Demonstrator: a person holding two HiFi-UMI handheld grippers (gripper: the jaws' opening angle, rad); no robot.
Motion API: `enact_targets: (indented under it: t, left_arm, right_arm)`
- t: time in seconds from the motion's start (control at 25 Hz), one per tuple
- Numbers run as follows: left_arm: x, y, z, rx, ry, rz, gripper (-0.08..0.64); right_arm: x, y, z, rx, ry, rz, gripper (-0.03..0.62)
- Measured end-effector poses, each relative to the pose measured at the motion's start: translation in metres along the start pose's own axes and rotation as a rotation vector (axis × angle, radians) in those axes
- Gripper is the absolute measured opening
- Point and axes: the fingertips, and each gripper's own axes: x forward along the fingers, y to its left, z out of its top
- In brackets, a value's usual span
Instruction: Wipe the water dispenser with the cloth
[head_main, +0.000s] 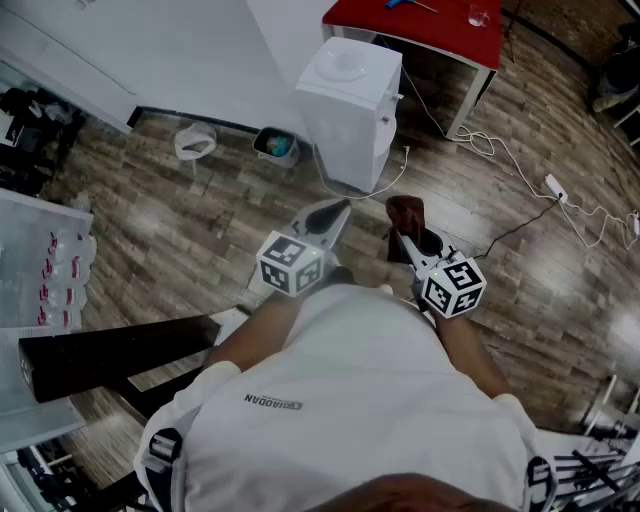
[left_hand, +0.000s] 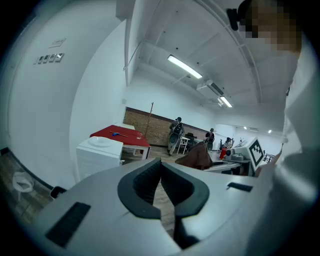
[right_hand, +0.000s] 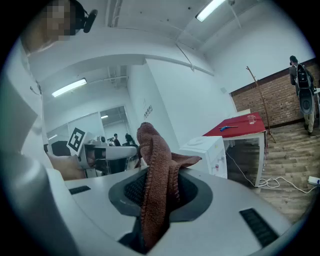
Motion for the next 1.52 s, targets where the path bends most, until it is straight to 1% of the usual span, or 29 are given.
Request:
enact_targets:
  t: [0.24, 0.52, 0.8, 1.0, 1.2, 1.32, 1.4, 1.52]
  left_arm:
    - [-0.001, 0.001, 0.000, 0.001, -0.001, -0.001, -0.003]
    - [0.003, 0.002, 0.000, -0.004, 0.002, -0.002, -0.003]
    - [0.005, 0.003, -0.002, -0.004, 0.014, 0.003, -0.003]
    - [0.004, 0.013, -0.006, -0.007, 0.029, 0.009, -0.003]
    - [0.007, 0.030, -0.004, -0.016, 0.049, -0.009, -0.003]
    - [0.010, 0.049, 0.002, -0.015, 0.050, -0.023, -0.003]
    - [0.010, 0.066, 0.008, -0.016, 0.049, -0.024, -0.003]
    - [0.008, 0.100, 0.015, -0.029, 0.043, -0.018, -0.003]
  right_arm:
    - [0.003, 0.000, -0.001, 0.010, 0.004, 0.002, 0.086]
    - [0.005, 0.005, 0.002, 0.022, -0.008, 0.041, 0.086]
    - [0.006, 0.000, 0.001, 0.043, -0.016, 0.039, 0.086]
    - [0.014, -0.003, -0.001, 0.066, -0.010, 0.031, 0.086]
    - [0.029, -0.007, 0.001, 0.088, 0.015, -0.001, 0.086]
    - [0.049, -0.008, 0.003, 0.088, 0.035, -0.019, 0.086]
    - [0.065, -0.006, 0.006, 0.070, 0.050, -0.026, 0.086]
    - [0.093, -0.003, 0.012, 0.017, 0.077, -0.043, 0.086]
